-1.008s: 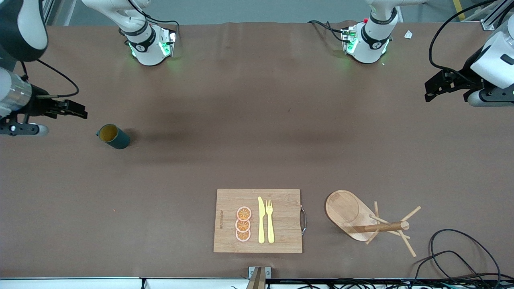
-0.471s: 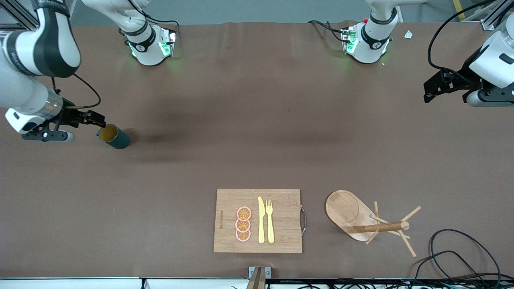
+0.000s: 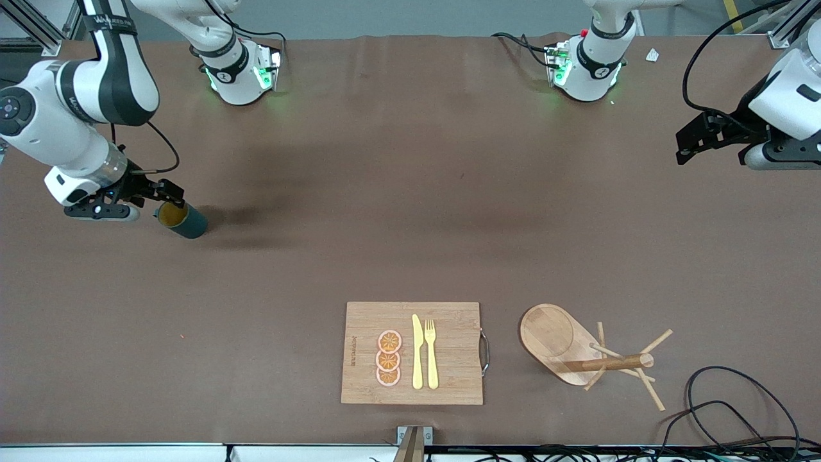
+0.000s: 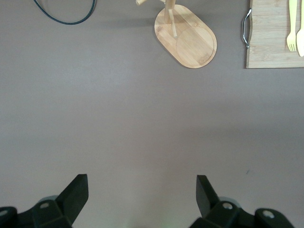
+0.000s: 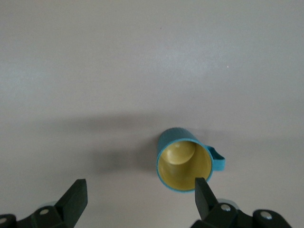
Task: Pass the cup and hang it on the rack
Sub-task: 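Close the right gripper on the teal mug rim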
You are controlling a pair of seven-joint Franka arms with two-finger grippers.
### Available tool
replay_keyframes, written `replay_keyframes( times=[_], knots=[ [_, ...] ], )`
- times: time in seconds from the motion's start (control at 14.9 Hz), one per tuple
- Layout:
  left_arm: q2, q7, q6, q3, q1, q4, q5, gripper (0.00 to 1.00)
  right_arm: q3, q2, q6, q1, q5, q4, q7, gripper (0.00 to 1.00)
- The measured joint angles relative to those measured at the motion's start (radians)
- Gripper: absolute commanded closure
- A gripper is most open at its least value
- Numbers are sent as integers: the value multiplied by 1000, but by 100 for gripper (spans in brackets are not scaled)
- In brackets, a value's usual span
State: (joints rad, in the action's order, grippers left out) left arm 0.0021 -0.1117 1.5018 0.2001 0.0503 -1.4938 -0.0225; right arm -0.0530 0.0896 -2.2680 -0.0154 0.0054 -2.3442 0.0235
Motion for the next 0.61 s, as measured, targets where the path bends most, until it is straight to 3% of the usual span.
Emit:
replay_keyframes(
  times=[0.61],
  knots=[
    [0, 0, 4, 0, 0, 1, 0, 0, -2, -99, -225, -26, 0, -106, -2, 0]
  ],
)
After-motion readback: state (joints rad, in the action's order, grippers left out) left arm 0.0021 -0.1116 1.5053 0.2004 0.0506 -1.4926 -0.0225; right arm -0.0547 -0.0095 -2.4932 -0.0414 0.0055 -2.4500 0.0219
